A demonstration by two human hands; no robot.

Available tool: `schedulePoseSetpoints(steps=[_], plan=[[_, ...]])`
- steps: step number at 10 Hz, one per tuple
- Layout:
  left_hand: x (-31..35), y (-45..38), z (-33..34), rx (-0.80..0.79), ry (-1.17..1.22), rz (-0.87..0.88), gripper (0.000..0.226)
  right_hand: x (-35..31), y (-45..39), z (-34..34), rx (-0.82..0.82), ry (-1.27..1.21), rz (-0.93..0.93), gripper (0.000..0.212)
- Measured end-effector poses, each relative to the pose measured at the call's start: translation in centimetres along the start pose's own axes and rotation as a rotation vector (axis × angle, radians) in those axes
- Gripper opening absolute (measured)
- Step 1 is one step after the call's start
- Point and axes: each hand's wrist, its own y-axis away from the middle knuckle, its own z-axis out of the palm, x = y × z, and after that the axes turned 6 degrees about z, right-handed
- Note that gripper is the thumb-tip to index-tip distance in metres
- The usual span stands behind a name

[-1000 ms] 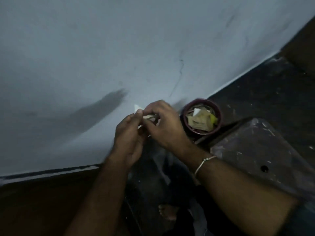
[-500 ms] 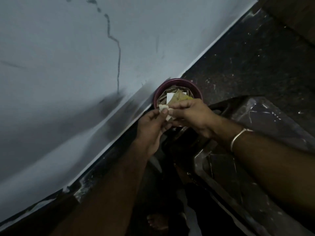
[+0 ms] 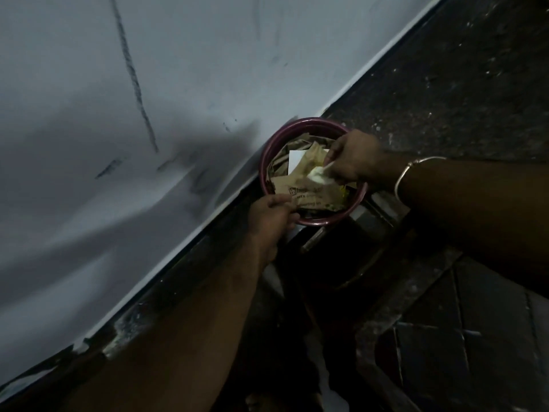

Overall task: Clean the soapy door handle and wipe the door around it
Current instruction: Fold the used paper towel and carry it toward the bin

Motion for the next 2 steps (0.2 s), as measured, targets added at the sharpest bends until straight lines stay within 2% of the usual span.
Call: schedulePoseSetpoints(steps=[2], plan=[[-1.9,-1.7,0.6,0.024,-0.117,0.114,0.018,0.7,-2.5,1.2,-0.008,0.132,-0.019,0.035]])
